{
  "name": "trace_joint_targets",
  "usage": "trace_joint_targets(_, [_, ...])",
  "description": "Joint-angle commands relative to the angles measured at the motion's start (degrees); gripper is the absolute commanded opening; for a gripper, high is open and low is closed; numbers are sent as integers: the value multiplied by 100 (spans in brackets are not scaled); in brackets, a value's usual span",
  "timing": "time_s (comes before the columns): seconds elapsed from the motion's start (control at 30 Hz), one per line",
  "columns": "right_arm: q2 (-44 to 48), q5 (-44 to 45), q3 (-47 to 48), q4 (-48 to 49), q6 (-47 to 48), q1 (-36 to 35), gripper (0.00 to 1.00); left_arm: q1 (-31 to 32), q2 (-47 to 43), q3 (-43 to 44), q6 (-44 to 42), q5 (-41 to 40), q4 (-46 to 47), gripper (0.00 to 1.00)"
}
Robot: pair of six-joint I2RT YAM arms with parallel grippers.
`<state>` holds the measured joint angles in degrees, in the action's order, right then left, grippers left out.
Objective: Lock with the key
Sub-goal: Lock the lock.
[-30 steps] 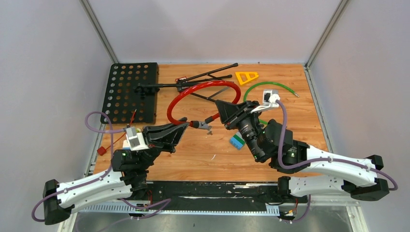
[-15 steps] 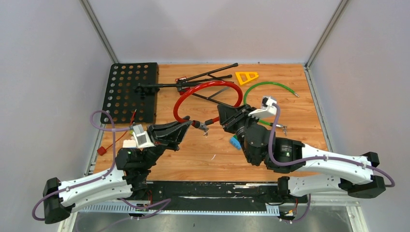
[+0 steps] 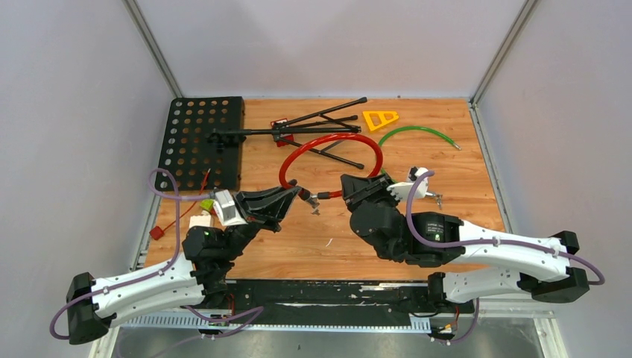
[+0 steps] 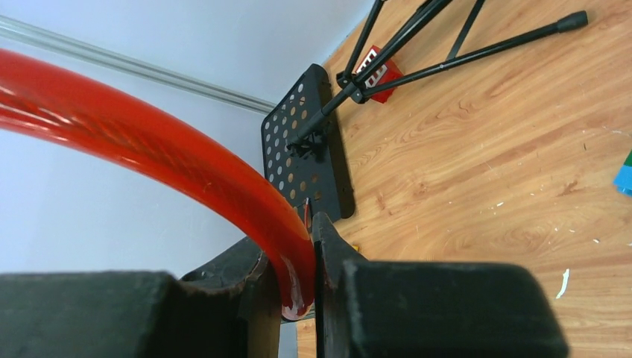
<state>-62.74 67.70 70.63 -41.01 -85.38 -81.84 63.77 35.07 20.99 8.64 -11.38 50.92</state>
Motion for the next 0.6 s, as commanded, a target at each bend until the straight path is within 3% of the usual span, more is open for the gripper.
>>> trace_joint_targets(0.0, [-48,-112,81,-423,-1107,-66,0,-5,-46,115,-197,-250,534,0])
trace_joint_targets(0.57, [-346,-454,-62,-101,-1799,-64,0,2,161,244,-371,-107,204,0])
